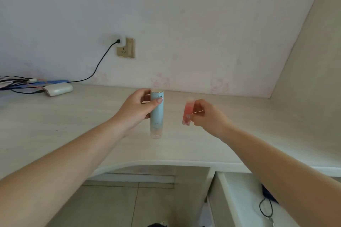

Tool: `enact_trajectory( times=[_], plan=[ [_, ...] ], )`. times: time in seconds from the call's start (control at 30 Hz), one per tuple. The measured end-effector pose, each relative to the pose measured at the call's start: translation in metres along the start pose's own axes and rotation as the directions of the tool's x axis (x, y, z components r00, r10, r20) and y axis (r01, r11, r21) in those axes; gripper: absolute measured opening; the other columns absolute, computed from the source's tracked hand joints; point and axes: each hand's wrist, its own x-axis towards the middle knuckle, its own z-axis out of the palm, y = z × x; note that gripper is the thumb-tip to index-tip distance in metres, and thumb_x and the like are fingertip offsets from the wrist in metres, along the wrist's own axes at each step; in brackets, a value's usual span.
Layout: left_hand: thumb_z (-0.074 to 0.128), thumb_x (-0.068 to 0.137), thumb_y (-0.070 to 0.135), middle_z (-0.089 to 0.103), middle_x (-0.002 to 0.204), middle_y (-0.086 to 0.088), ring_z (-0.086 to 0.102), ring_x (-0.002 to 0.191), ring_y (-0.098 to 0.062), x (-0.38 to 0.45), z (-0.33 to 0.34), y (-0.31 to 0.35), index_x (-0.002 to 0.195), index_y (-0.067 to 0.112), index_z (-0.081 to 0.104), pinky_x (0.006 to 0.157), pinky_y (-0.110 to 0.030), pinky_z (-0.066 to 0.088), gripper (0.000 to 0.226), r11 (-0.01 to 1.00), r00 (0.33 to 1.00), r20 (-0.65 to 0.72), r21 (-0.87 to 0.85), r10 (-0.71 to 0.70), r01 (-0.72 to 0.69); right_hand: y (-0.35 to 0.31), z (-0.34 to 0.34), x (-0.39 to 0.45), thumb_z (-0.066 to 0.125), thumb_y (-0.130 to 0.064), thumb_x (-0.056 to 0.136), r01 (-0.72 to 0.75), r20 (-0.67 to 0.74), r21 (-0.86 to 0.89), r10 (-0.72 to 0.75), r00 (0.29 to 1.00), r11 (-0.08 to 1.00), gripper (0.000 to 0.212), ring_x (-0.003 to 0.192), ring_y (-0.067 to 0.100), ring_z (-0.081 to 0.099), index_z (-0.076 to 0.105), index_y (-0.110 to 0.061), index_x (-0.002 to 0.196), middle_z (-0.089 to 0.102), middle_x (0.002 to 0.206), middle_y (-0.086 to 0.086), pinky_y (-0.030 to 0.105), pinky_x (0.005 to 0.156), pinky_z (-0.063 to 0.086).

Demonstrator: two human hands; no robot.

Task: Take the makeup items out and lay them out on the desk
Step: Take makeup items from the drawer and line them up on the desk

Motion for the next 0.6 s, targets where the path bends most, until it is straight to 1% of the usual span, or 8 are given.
enact_trajectory(
  times=[0.1,0.17,0.2,0.23,0.3,0.37,0.47,0.6],
  plan=[
    [0.068,0.084,0.025,0.067,0.105,0.003,0.067,0.094,-0.01,0.013,-0.024,-0.008,0.102,0.028,0.063,0.075,-0.03,0.057,0.02,0.999,0.996,-0.091,0.041,0.011,-0.007,0.002,0.018,0.021,0.057,-0.003,0.08,-0.033,0.01,0.051,0.032,0.999,0.998,0.015,0.062,-0.005,0.06,0.057,-0.018,0.081,0.067,0.062,-0.016,0.01,0.054,0.044],
    [0.069,0.083,0.026,0.066,0.108,0.001,0.066,0.098,-0.015,0.03,-0.058,-0.02,0.106,0.025,0.062,0.079,-0.035,0.057,0.024,0.996,0.982,-0.188,0.086,0.012,0.004,0.002,0.048,0.056,0.059,-0.007,0.08,-0.045,0.036,0.069,0.042,0.998,0.997,0.015,0.064,-0.002,0.06,0.056,-0.022,0.081,0.067,0.062,-0.018,0.021,0.064,0.05],
    [0.069,0.082,0.026,0.066,0.108,0.001,0.066,0.098,-0.016,0.039,-0.071,-0.025,0.107,0.024,0.062,0.082,-0.039,0.056,0.026,0.994,0.972,-0.235,0.11,0.009,0.017,0.001,0.061,0.07,0.06,-0.009,0.08,-0.051,0.038,0.085,0.048,0.998,0.995,0.016,0.063,-0.005,0.059,0.056,-0.024,0.08,0.066,0.061,-0.02,0.026,0.068,0.051],
    [0.069,0.082,0.026,0.065,0.108,0.001,0.065,0.099,-0.017,0.046,-0.081,-0.031,0.107,0.023,0.061,0.085,-0.042,0.055,0.027,0.991,0.96,-0.28,0.128,0.006,0.031,0.001,0.074,0.081,0.06,-0.01,0.079,-0.058,0.043,0.103,0.054,0.998,0.993,0.017,0.06,-0.007,0.059,0.056,-0.026,0.078,0.065,0.059,-0.022,0.028,0.068,0.051],
    [0.07,0.081,0.026,0.064,0.105,0.006,0.064,0.098,-0.015,0.061,-0.097,-0.042,0.106,0.024,0.06,0.089,-0.044,0.053,0.027,0.986,0.936,-0.352,0.157,-0.002,0.061,0.003,0.097,0.104,0.06,-0.009,0.078,-0.086,0.048,0.121,0.081,0.996,0.989,0.018,0.056,-0.01,0.057,0.056,-0.027,0.077,0.064,0.057,-0.024,0.026,0.067,0.05],
    [0.071,0.08,0.027,0.063,0.104,0.007,0.063,0.097,-0.013,0.076,-0.108,-0.053,0.106,0.025,0.059,0.09,-0.044,0.052,0.028,0.98,0.92,-0.391,0.184,0.001,0.077,0.008,0.118,0.125,0.063,-0.011,0.076,-0.13,0.051,0.148,0.123,0.991,0.981,0.019,0.061,-0.006,0.06,0.057,-0.028,0.08,0.065,0.059,-0.022,0.028,0.073,0.052],
    [0.071,0.08,0.027,0.064,0.109,0.002,0.063,0.098,-0.016,0.098,-0.12,-0.062,0.111,0.019,0.059,0.09,-0.045,0.052,0.034,0.972,0.909,-0.418,0.21,-0.006,0.103,0.014,0.143,0.153,0.065,-0.013,0.075,-0.165,0.045,0.184,0.16,0.986,0.969,0.022,0.076,0.003,0.061,0.057,-0.032,0.08,0.065,0.074,-0.016,0.036,0.085,0.054],
    [0.071,0.08,0.026,0.063,0.11,0.0,0.063,0.099,-0.017,0.125,-0.129,-0.069,0.115,0.017,0.058,0.089,-0.042,0.052,0.037,0.964,0.906,-0.423,0.246,0.017,0.096,0.02,0.166,0.183,0.063,-0.013,0.076,-0.182,0.051,0.192,0.176,0.983,0.964,0.021,0.081,0.011,0.062,0.057,-0.031,0.084,0.066,0.082,-0.012,0.034,0.085,0.052]
  ],
)
